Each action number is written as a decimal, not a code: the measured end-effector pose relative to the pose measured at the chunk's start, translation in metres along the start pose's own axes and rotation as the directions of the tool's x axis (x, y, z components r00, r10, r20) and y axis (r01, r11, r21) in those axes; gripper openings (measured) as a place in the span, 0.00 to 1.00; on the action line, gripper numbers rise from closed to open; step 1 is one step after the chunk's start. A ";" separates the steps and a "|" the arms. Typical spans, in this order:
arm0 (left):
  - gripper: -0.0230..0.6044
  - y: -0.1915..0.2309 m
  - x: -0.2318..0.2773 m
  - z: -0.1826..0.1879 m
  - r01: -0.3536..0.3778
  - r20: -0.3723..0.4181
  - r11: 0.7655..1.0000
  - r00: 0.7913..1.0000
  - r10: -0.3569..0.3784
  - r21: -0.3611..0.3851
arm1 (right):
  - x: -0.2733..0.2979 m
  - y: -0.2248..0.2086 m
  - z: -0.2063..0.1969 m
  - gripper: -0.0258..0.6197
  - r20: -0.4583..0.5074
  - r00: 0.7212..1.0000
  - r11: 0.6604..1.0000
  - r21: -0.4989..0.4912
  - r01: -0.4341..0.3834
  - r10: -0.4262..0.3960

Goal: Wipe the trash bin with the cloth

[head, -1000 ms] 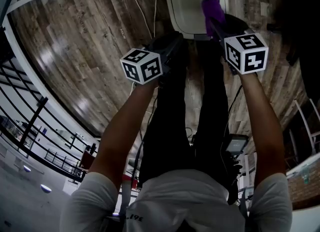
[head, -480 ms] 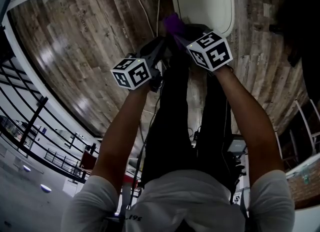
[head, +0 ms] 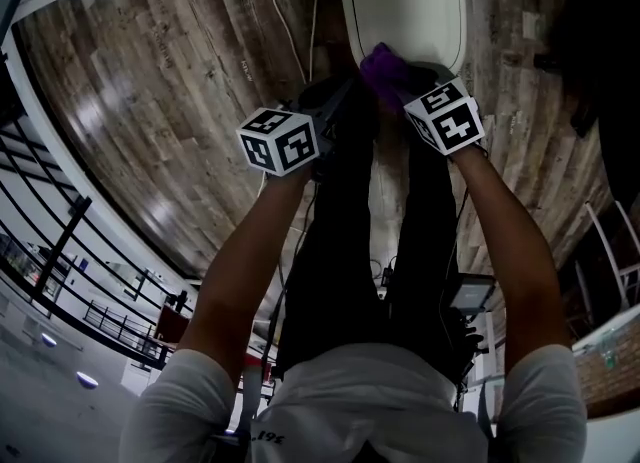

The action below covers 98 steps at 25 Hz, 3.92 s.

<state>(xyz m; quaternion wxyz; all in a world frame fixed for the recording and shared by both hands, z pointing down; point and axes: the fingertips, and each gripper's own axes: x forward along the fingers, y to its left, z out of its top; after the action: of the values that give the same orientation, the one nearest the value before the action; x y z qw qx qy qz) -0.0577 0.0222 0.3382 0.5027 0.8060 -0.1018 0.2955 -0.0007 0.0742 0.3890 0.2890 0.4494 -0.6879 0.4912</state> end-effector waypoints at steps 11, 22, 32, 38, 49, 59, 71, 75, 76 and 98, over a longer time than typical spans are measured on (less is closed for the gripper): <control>0.12 -0.030 0.030 -0.007 0.035 -0.054 0.998 0.998 -0.033 0.042 | -0.028 -0.036 -0.027 0.21 -0.005 0.999 0.999 0.015 0.045 -0.044; 0.12 -0.056 0.064 -0.016 0.048 -0.079 0.998 0.996 -0.044 0.052 | -0.063 -0.102 -0.058 0.21 -0.026 0.989 0.988 0.039 0.150 -0.149; 0.12 -0.077 0.092 -0.013 0.031 -0.054 0.998 0.998 -0.028 0.047 | -0.111 -0.221 -0.058 0.21 -0.047 0.937 0.936 0.052 0.347 -0.345; 0.12 -0.081 0.101 -0.008 0.003 -0.030 0.999 1.000 -0.002 0.050 | -0.099 -0.244 0.027 0.21 0.067 0.943 0.942 -0.058 0.330 -0.326; 0.12 -0.070 0.103 -0.009 -0.037 -0.002 0.999 0.999 0.038 0.026 | -0.056 -0.232 0.135 0.21 0.156 0.957 0.903 -0.324 0.284 -0.245; 0.12 -0.075 0.101 -0.010 -0.050 0.012 0.998 0.999 0.050 0.027 | -0.038 -0.215 0.143 0.21 0.143 0.970 0.855 -0.460 0.239 -0.195; 0.12 -0.086 0.102 -0.036 -0.029 -0.020 0.999 0.999 0.030 0.041 | -0.049 -0.204 0.063 0.21 0.060 0.980 0.869 -0.453 0.197 -0.191; 0.12 -0.088 0.097 -0.043 -0.006 -0.060 0.998 0.998 0.011 0.069 | -0.050 -0.193 0.044 0.21 0.051 0.978 0.883 -0.423 0.204 -0.202; 0.12 -0.087 0.096 -0.043 -0.003 -0.069 0.997 0.998 0.009 0.076 | -0.049 -0.190 0.041 0.21 0.048 0.978 0.886 -0.416 0.204 -0.202; 0.12 -0.071 0.062 -0.072 0.038 -0.114 0.994 0.993 -0.027 0.102 | -0.050 -0.155 -0.038 0.21 -0.016 0.960 0.916 -0.303 0.263 -0.280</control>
<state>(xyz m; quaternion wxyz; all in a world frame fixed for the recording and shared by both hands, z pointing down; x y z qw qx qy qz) -0.0018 0.1269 0.3434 0.4698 0.8147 -0.0447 0.3370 0.1588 0.1085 0.4250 0.4389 0.4771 -0.6761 0.3502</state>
